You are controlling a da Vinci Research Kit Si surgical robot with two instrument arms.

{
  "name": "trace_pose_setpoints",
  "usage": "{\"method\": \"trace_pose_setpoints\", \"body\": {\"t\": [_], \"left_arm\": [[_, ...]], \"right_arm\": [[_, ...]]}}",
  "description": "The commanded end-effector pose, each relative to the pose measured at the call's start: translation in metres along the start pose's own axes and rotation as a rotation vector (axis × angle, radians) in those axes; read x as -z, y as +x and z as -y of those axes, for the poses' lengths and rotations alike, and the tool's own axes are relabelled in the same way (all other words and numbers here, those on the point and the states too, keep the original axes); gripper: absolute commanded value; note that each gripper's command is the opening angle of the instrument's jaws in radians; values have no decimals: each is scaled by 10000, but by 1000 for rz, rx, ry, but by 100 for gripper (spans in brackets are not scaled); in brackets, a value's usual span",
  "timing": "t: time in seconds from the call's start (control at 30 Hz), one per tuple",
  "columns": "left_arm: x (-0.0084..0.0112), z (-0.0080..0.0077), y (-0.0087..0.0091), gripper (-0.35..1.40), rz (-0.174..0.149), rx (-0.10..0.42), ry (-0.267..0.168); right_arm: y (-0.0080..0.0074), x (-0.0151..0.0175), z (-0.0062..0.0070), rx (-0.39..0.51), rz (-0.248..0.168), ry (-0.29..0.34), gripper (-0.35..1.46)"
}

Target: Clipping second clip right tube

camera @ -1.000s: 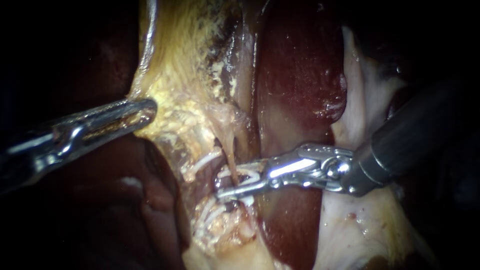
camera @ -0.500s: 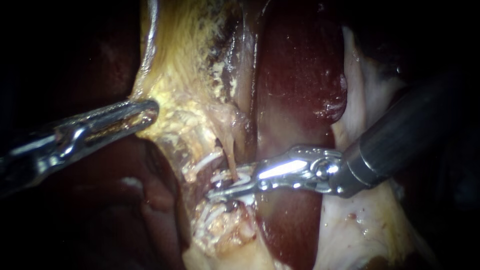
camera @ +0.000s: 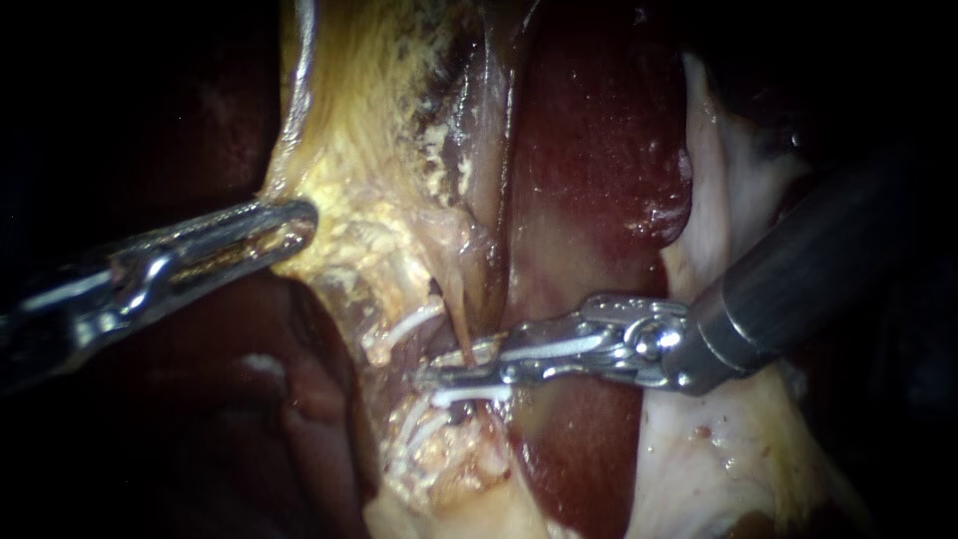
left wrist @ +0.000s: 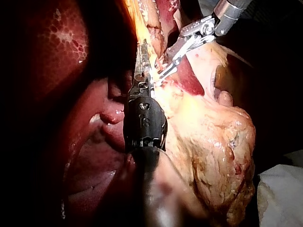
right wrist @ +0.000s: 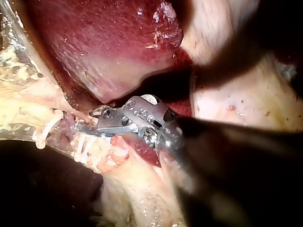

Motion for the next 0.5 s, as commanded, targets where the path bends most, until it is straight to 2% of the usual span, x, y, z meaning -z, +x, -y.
{"method": "trace_pose_setpoints", "body": {"t": [0.03,0.5], "left_arm": [[0,0,0,-35,0,0,1],[0,0,0,-35,0,0,1]], "right_arm": [[-2,-1,-2,1,6,-6,-35],[-3,-2,-4,3,9,-9,-35]]}}
